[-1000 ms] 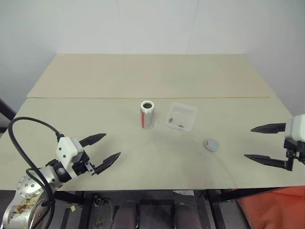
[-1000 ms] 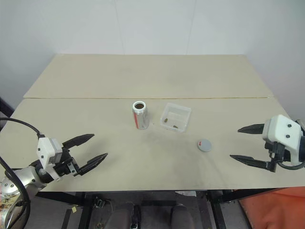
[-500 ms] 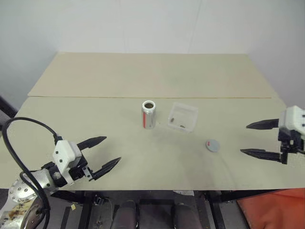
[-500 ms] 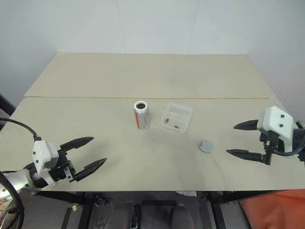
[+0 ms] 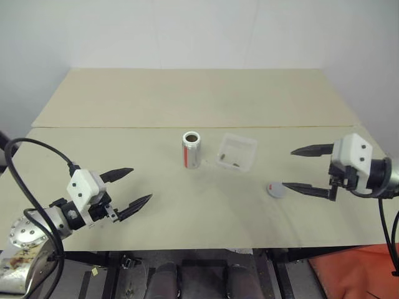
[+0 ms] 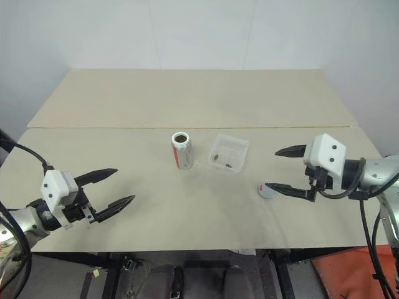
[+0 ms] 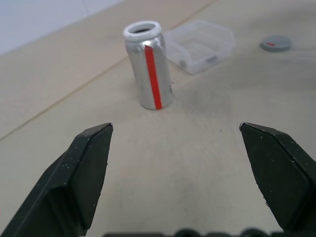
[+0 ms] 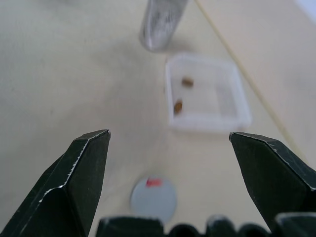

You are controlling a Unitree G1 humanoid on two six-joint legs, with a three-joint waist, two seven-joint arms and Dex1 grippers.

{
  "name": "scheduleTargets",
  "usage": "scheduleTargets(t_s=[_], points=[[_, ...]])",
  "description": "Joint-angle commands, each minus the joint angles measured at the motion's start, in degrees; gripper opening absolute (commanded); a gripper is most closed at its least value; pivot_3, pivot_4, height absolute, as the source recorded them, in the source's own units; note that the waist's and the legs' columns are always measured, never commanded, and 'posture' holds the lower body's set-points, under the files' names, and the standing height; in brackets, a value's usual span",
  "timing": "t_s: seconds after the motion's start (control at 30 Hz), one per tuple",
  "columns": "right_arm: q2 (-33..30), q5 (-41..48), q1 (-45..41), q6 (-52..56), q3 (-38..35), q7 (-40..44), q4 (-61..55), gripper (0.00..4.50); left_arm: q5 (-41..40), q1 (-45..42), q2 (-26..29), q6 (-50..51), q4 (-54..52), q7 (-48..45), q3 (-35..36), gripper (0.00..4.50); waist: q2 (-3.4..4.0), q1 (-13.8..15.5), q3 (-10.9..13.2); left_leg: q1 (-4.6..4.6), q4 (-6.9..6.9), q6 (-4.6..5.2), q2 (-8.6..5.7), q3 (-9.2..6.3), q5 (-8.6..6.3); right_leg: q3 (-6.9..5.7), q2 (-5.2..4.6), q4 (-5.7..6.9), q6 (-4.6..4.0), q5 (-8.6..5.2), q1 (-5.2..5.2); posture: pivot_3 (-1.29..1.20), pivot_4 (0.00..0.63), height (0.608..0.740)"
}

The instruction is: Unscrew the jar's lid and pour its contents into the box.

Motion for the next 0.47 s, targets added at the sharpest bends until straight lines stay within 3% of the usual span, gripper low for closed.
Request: scheduleTargets(t_s=[0.03,0.47], points=[[0.5,0.6,-1.0,-4.3,0.1,1.1,-1.0,4.5,-3.5,-2.0,2.5,3.1,0.0,-2.0,2.3,4.45,-0.02,0.3,0.0,-0.04,-0.02,0.0,0.0,0.0,0.0,0.0,0.0,0.01,0.0,0.0,-0.06,0.0,0.15,0.74],[-1.9,-1.2,-2.5,-1.6,6.0,2.6,-5.3,4.5,-5.4,-3.2,4.9,7.0,1.7,-4.2,6.2,4.45,-0.02,-0.2,0.0,-0.02,-0.05,-0.03,0.04,0.0,0.02,-0.04,0.02,0.17,-0.07,-0.02,-0.14,0.0,0.15,0.74]])
